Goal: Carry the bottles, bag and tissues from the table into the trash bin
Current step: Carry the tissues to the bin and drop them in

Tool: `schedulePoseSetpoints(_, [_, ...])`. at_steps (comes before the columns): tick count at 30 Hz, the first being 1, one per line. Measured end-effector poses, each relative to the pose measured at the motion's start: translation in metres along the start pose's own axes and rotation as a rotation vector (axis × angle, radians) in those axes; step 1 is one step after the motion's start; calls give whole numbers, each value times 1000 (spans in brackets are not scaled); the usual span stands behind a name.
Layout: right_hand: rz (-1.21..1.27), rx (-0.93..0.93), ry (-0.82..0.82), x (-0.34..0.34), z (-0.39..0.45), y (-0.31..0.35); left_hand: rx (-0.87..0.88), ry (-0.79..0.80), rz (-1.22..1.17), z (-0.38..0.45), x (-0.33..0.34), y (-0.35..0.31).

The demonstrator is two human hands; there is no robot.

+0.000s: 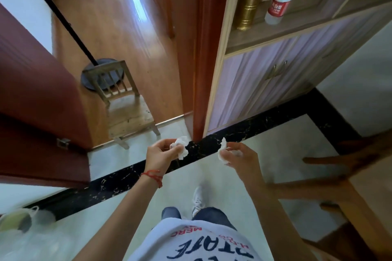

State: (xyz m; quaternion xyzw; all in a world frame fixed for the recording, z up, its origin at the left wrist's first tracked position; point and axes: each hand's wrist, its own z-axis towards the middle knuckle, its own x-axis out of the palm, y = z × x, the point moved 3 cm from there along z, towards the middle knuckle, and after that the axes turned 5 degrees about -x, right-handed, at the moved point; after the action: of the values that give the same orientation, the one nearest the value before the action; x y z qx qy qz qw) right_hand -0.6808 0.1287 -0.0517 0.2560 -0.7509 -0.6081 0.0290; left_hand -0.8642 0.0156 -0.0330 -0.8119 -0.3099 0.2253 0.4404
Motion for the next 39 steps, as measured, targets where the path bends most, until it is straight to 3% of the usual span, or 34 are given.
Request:
schedulePoseSetpoints(5, [-73,60,-35,-23,46,4,15,78,46,39,46,-30])
schedulePoseSetpoints(11, [61,94,-137,-55,64,7,68,197,188,69,102,-52])
schedulePoseSetpoints(20, [344,206,-485,-111,76,0,80,485,380,104,202,-85])
schedulePoseSetpoints(28, [374,261,-775,-148,83,-6,191,712,517,115,283,-120])
schedulePoseSetpoints(39, [412,327,-962,-190,107,-16,185,950,569,130,375,-128])
